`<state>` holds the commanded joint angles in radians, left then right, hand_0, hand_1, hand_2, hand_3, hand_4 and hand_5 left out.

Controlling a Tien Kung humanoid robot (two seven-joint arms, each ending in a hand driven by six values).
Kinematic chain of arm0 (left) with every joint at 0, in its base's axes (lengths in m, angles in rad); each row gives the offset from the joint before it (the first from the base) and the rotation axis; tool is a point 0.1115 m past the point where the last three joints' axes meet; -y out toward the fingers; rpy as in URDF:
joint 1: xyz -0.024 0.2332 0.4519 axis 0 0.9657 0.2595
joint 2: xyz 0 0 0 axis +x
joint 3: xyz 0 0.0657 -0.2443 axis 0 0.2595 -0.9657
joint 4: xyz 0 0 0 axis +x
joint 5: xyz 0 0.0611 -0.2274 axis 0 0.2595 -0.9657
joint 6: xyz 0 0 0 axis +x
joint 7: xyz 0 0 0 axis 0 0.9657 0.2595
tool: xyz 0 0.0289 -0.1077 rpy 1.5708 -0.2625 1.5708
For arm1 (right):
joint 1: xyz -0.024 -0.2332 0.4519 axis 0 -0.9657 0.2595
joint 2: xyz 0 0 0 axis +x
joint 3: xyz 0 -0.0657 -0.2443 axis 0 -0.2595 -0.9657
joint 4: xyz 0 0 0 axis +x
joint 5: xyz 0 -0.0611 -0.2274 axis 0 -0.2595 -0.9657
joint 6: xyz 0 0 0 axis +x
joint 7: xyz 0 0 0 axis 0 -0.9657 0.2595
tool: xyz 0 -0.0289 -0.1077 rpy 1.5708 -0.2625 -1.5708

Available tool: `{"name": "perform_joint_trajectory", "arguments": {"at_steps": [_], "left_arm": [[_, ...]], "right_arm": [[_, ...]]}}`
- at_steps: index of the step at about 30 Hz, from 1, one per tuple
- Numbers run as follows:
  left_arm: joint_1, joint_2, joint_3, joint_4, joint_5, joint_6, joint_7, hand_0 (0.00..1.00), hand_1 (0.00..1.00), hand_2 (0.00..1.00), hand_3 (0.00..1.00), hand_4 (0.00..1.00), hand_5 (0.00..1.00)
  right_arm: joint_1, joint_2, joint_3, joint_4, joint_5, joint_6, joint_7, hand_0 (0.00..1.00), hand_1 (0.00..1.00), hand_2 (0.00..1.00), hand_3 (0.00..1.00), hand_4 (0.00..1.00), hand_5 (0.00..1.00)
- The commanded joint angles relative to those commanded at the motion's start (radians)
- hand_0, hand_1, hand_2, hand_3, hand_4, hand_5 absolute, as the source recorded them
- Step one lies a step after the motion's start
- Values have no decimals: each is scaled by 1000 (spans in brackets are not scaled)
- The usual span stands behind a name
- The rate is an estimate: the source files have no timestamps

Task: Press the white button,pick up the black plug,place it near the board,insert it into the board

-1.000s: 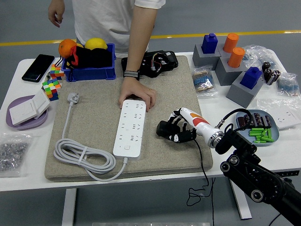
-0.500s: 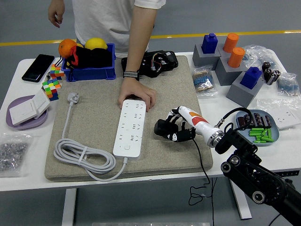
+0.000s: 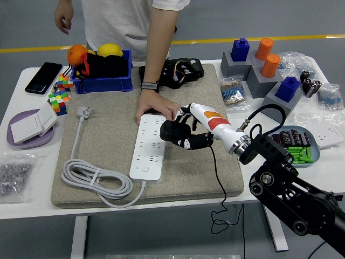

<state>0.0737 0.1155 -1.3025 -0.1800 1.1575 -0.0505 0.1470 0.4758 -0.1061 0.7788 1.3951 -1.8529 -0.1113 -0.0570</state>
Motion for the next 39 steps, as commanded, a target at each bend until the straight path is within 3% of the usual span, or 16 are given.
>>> {"name": "perform_joint_trajectory", "arguments": {"at_steps": [5, 14, 30, 39], "left_arm": [[-2, 1, 1, 0, -5, 1, 0, 655, 656, 651, 651, 622, 9], [-2, 4, 1, 0, -3, 1, 4, 655, 656, 651, 652, 622, 9], [1, 10, 9, 0, -6, 1, 5, 655, 656, 651, 652, 622, 9], [6, 12, 6, 0, -2, 1, 5, 653, 657, 652, 652, 622, 10]], "right_arm": [[59, 1, -70, -4, -34, 13, -32, 343, 409, 447, 470, 756, 2], [141, 49, -180, -105, -97, 24, -67, 353, 409, 448, 476, 755, 2], [130, 92, -192, -151, -96, 40, -151, 354, 410, 447, 479, 757, 2], [107, 93, -185, -120, -97, 59, -220, 355, 411, 447, 481, 758, 2]]}}
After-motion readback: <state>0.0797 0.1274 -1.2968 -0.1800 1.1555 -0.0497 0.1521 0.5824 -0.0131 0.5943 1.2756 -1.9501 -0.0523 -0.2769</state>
